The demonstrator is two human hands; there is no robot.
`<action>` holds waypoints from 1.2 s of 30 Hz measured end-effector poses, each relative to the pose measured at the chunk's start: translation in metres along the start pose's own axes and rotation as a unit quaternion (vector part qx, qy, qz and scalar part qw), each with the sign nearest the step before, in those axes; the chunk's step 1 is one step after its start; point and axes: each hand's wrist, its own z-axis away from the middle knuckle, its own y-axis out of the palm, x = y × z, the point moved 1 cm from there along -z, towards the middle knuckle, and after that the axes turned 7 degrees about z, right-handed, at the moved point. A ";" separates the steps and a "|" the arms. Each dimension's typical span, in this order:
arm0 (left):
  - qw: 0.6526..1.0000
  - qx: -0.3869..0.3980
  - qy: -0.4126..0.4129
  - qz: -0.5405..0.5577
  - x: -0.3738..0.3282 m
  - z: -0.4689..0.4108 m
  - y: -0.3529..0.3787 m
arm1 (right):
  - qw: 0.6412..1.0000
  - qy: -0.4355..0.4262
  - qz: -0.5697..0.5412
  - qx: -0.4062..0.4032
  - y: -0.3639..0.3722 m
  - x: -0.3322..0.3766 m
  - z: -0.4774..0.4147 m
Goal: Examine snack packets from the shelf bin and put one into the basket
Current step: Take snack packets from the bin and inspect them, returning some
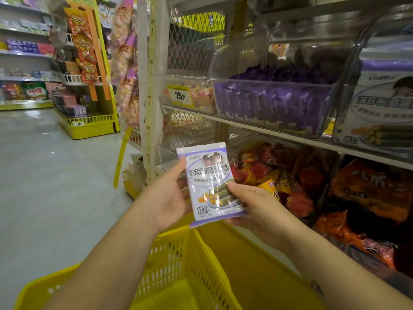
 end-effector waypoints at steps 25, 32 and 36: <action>0.977 0.103 0.035 -0.185 0.026 -0.002 0.001 | 0.964 -0.195 0.166 -0.071 0.021 -0.001 0.003; 0.986 0.167 0.009 -0.025 0.019 -0.003 -0.002 | 0.978 -0.169 0.112 -0.045 0.020 0.004 0.007; 0.982 0.187 0.020 0.013 0.016 -0.004 -0.002 | 0.965 -0.170 0.165 -0.116 0.017 0.007 0.009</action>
